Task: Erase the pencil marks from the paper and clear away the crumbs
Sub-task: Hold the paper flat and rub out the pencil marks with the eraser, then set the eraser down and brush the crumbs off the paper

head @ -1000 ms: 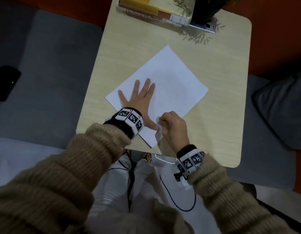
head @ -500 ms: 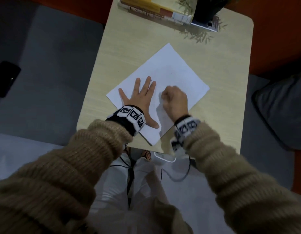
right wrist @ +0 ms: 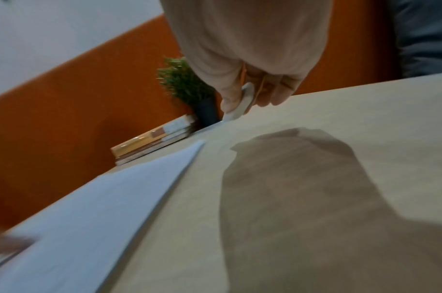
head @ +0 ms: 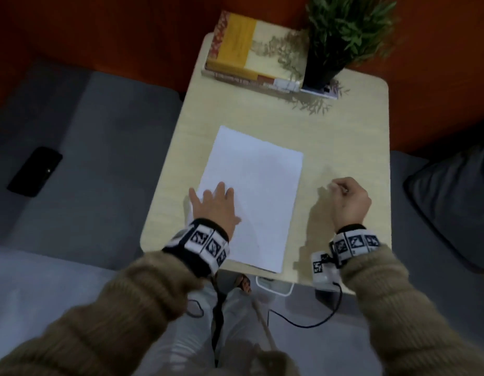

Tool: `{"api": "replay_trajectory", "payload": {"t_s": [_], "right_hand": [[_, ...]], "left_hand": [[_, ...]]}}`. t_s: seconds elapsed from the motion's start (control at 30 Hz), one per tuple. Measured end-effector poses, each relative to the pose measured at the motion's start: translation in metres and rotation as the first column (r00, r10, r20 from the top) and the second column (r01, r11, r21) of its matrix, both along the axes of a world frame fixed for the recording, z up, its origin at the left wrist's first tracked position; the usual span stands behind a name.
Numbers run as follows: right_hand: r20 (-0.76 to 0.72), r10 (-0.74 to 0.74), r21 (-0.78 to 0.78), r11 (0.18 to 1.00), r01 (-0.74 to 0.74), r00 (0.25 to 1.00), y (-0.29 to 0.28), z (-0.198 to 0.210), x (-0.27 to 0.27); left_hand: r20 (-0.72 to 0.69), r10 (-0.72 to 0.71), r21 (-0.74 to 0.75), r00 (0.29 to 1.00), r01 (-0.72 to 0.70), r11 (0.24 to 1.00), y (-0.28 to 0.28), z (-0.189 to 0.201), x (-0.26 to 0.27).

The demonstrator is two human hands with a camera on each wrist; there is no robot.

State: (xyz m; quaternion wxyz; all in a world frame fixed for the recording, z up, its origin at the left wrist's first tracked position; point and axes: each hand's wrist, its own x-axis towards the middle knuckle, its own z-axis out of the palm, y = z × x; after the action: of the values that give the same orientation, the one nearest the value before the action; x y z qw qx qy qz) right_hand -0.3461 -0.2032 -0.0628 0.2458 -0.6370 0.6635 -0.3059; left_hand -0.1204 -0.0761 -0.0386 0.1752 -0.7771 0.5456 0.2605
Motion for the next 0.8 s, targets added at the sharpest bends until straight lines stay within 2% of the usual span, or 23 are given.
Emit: {"api": "replay_trajectory", "payload": {"t_s": [0.1, 0.17, 0.2, 0.23, 0.3, 0.33, 0.37, 0.4, 0.47, 0.5, 0.53, 0.57, 0.63, 0.67, 0.73, 0.8], "right_hand": [[-0.068, -0.004, 0.142, 0.990, 0.013, 0.998, -0.031, -0.008, -0.001], [-0.279, -0.007, 0.162, 0.985, 0.055, 0.960, -0.039, -0.006, 0.007], [-0.387, -0.020, 0.117, 0.991, 0.071, 0.922, -0.038, -0.002, 0.011], [-0.426, -0.021, 0.034, 0.999, 0.039, 0.905, -0.032, 0.004, 0.017], [-0.366, 0.083, -0.156, 0.976, -0.150, 0.927, 0.000, 0.015, 0.040], [-0.335, 0.198, -0.170, 0.949, -0.266, 0.921, 0.025, 0.014, 0.055], [-0.322, 0.339, -0.096, 0.917, -0.387, 0.884, 0.053, 0.011, 0.072], [-0.320, 0.483, 0.074, 0.871, -0.486, 0.815, 0.080, 0.006, 0.090], [-0.372, 0.687, 0.420, 0.724, -0.547, 0.624, 0.123, -0.010, 0.118], [-0.405, 0.741, 0.491, 0.670, -0.557, 0.536, 0.134, -0.017, 0.126], [-0.420, 0.769, 0.501, 0.639, -0.584, 0.481, 0.138, -0.020, 0.132], [-0.423, 0.789, 0.497, 0.614, -0.613, 0.446, 0.138, -0.020, 0.135], [-0.411, 0.827, 0.517, 0.558, -0.649, 0.384, 0.129, -0.016, 0.133], [-0.397, 0.845, 0.530, 0.530, -0.662, 0.359, 0.124, -0.014, 0.129], [-0.383, 0.875, 0.549, 0.474, -0.688, 0.297, 0.116, -0.012, 0.119], [-0.371, 0.895, 0.566, 0.430, -0.704, 0.249, 0.106, -0.010, 0.107]], "left_hand": [[0.094, 0.015, -0.147, 0.995, -0.001, 0.989, 0.018, -0.002, 0.006], [0.084, 0.043, -0.188, 0.996, -0.026, 0.982, 0.022, -0.004, 0.013], [0.064, 0.065, -0.185, 0.996, -0.053, 0.981, 0.023, -0.004, 0.016], [0.041, 0.089, -0.181, 0.995, -0.081, 0.980, 0.022, -0.004, 0.020], [-0.021, 0.155, -0.205, 0.988, -0.156, 0.966, 0.019, -0.005, 0.031], [-0.066, 0.215, -0.236, 0.974, -0.225, 0.945, 0.016, -0.006, 0.038], [-0.109, 0.296, -0.274, 0.949, -0.315, 0.909, 0.011, -0.006, 0.048], [-0.149, 0.390, -0.307, 0.909, -0.418, 0.855, 0.005, -0.006, 0.060], [-0.278, 0.577, -0.309, 0.768, -0.640, 0.703, -0.006, -0.003, 0.091], [-0.343, 0.636, -0.263, 0.691, -0.721, 0.641, -0.009, -0.002, 0.107], [-0.378, 0.664, -0.204, 0.645, -0.758, 0.620, -0.011, -0.003, 0.122], [-0.383, 0.669, -0.154, 0.637, -0.758, 0.633, -0.010, -0.003, 0.134], [-0.369, 0.649, -0.130, 0.665, -0.728, 0.673, -0.003, -0.004, 0.149], [-0.385, 0.642, -0.155, 0.663, -0.733, 0.663, 0.000, -0.005, 0.153], [-0.472, 0.638, -0.223, 0.608, -0.783, 0.581, 0.007, -0.005, 0.155], [-0.539, 0.603, -0.262, 0.588, -0.798, 0.543, 0.014, -0.002, 0.154]]}}
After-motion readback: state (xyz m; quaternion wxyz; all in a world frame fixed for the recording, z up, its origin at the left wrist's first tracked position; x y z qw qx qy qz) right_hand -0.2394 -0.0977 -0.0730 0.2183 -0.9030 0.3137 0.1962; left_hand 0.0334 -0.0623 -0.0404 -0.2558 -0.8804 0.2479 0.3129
